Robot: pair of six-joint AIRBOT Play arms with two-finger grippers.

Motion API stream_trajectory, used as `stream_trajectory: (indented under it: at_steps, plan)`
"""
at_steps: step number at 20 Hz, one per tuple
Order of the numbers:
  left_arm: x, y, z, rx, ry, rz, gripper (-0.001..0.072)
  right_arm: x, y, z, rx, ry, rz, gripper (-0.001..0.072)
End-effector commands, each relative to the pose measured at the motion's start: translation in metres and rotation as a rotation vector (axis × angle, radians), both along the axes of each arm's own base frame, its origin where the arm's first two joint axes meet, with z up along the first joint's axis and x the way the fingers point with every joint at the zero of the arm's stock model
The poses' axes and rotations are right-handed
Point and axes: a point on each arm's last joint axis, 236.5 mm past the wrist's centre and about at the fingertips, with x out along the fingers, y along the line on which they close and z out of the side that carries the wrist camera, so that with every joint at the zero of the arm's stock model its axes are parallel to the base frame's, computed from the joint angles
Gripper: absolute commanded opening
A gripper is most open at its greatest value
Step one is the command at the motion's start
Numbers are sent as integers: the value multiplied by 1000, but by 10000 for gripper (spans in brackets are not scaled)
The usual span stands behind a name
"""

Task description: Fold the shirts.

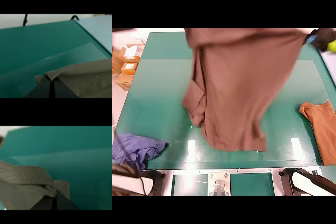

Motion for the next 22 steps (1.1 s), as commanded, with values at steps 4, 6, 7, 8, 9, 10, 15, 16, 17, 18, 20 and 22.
stream_trajectory:
  at_steps: [4,6,7,8,9,10,15,16,17,18,20,22]
  plan:
    - [28,-18,-150,-25,331,-75,515,42,-4,-182,59,347,-27,14]
    - [8,-10,-151,-29,422,-127,538,42,-3,-202,66,396,-19,14]
    - [-4,0,-151,-34,494,-144,537,40,-2,-207,68,409,-15,13]
    - [-19,11,-155,-33,579,-164,537,39,-2,-209,61,416,-12,14]
    - [-37,20,-161,-32,669,-194,537,38,-4,-209,50,416,-12,14]
    - [-54,26,-168,-32,753,-218,537,38,-5,-210,45,419,-11,14]
    - [-128,9,-190,-16,1051,-314,536,27,-1,-215,38,460,19,14]
    - [-141,4,-196,19,1064,-293,536,24,-2,-216,31,471,24,14]
    - [-158,4,-209,81,1082,-256,536,21,-5,-218,26,483,27,13]
    - [-177,5,-223,133,1106,-218,537,20,-9,-219,23,490,22,14]
    - [-219,-4,-247,139,1141,-145,539,19,-22,-219,31,494,-3,14]
    - [-260,-18,-281,115,1157,-52,538,20,-38,-219,39,493,-37,14]
